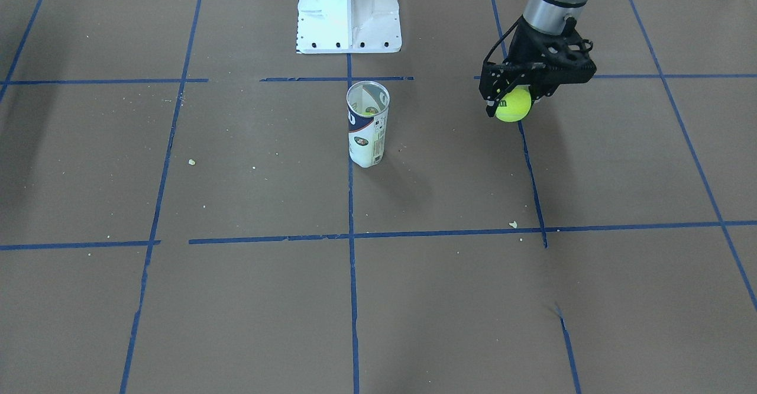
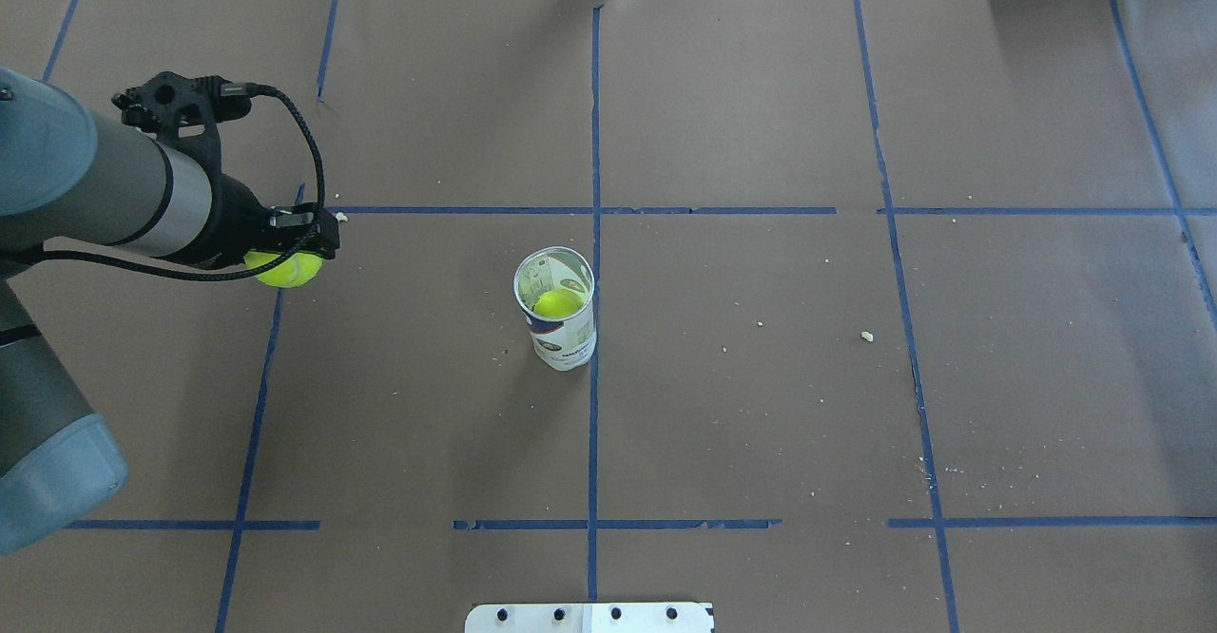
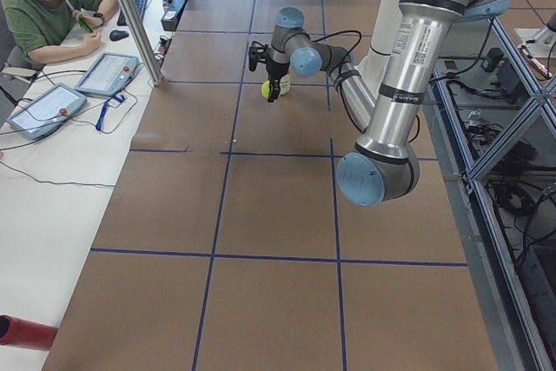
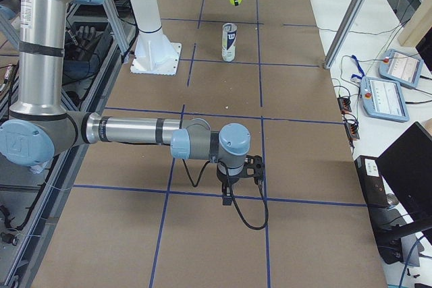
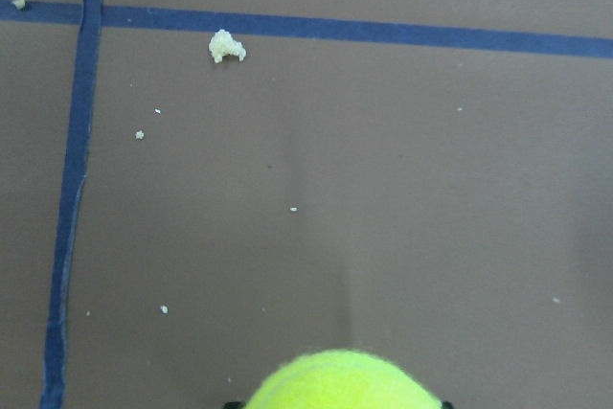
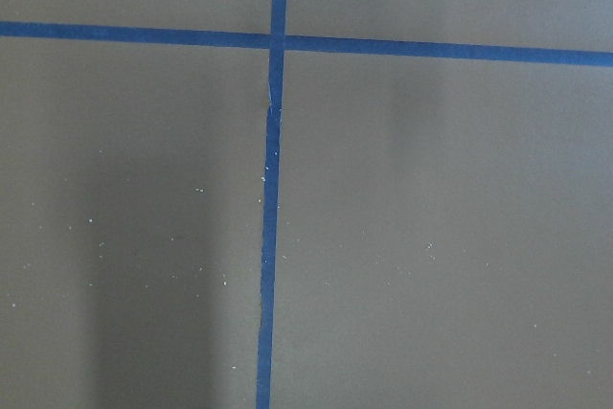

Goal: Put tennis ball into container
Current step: 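Carry the ball with the left gripper over the clear cup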

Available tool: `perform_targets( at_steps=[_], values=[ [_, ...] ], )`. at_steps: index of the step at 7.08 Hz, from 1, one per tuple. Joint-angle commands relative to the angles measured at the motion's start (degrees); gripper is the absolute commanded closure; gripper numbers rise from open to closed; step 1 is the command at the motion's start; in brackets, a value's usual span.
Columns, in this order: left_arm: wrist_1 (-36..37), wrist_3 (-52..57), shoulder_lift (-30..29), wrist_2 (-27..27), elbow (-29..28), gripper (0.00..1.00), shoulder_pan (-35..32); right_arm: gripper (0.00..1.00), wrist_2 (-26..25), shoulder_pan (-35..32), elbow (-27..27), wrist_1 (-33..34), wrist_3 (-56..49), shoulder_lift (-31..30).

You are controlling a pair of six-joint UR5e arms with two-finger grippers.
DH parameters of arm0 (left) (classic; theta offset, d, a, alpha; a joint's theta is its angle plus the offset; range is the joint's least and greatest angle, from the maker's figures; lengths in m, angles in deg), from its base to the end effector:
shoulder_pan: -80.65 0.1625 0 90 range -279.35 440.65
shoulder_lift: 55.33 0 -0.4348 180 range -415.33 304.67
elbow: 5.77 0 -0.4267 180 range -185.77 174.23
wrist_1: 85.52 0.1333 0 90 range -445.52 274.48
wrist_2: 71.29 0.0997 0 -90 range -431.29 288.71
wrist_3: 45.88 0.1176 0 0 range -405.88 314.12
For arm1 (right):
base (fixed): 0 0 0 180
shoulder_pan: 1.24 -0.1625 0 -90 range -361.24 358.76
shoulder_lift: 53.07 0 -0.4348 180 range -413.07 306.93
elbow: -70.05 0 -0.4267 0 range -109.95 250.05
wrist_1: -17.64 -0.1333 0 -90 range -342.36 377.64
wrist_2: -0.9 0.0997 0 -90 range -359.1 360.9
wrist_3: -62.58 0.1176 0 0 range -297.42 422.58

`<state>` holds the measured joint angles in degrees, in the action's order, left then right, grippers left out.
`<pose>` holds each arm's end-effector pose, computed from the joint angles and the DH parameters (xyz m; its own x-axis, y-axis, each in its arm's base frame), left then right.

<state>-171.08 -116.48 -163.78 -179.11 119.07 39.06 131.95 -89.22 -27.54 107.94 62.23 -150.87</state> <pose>0.3412 -0.4329 0.2315 0.6169 -0.1247 -0.7771 0.2700 0.9610 0.0602 0.0396 -0.4683 0.6844 0.7536 -0.0268 0.6567 0.0399 0.9992 -0.0049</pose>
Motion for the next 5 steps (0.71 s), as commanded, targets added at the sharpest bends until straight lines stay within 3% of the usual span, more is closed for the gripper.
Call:
perform_targets(
  at_steps=[1,4,5],
  values=[
    [8.9,-7.8,-8.0,0.1,1.1,0.91,0.4,0.00,0.0,0.0,-0.1,0.0,0.0,0.0],
    [16.9,-14.7,-17.8,0.2,-1.0,0.91,4.5,0.00,0.0,0.0,0.0,0.0,0.0,0.1],
    [17.1,-16.6,-21.9,0.3,-4.9,0.91,5.6,0.00,0.0,0.0,0.0,0.0,0.0,0.0]
  ],
)
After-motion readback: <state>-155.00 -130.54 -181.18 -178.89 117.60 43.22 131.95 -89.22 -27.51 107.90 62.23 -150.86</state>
